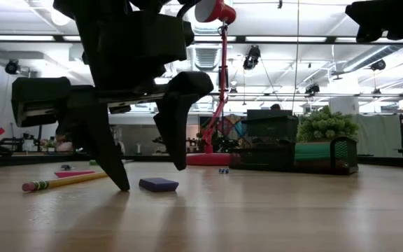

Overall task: Pick and place office supplies into organizer
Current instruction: Put the blue eraser into the desk organizer

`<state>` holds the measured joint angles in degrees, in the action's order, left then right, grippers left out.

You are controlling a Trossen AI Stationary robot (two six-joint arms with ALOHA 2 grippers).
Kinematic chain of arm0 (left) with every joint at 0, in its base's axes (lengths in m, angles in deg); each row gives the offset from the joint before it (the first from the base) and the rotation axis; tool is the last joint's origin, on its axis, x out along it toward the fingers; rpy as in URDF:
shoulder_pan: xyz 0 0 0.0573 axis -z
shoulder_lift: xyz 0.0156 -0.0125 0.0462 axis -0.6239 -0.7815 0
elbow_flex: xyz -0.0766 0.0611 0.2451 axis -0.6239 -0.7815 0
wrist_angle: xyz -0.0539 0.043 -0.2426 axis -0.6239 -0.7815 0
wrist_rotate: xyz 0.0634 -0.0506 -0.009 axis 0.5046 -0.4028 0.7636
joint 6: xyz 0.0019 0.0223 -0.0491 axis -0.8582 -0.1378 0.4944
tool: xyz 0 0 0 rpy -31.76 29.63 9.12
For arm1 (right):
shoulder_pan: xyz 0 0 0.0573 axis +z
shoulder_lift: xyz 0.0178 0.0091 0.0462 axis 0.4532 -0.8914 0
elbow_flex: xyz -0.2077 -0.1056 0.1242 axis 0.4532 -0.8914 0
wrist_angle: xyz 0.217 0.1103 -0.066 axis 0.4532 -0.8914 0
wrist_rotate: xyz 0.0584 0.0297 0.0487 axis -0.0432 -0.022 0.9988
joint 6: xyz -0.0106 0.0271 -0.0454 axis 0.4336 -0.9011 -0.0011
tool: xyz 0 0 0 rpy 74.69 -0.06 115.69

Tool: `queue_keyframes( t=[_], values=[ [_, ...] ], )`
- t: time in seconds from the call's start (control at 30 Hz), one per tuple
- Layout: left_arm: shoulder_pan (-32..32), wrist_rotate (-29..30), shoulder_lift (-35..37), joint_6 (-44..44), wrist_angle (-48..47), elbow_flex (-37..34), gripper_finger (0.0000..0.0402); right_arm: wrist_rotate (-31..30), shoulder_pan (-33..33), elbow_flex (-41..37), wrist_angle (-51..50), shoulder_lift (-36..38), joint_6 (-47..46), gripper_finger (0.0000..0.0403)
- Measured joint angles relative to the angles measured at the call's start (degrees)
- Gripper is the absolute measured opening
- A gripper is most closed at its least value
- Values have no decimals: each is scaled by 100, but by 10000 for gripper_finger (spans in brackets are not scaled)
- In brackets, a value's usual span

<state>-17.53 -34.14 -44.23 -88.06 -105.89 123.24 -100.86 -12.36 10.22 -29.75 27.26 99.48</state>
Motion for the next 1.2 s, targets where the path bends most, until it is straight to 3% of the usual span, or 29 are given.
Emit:
queue_keyframes(
  t=[0.2, 0.7, 0.97, 1.2],
  values=[
    [-89, -204, -52, -478, -27, 134, 274, 0, 0, 0, 2, 0, 58, 56],
    [-616, -1554, -100, -251, -129, 186, 264, 0, 2, 0, -1, 0, 70, 56],
    [-699, -1612, -100, -135, -116, 175, 262, 0, 2, 0, -1, 2, 56, 56],
    [-712, -1614, -100, -95, -105, 175, 213, 0, 2, 0, 1, 2, 56, 56]
  ],
)
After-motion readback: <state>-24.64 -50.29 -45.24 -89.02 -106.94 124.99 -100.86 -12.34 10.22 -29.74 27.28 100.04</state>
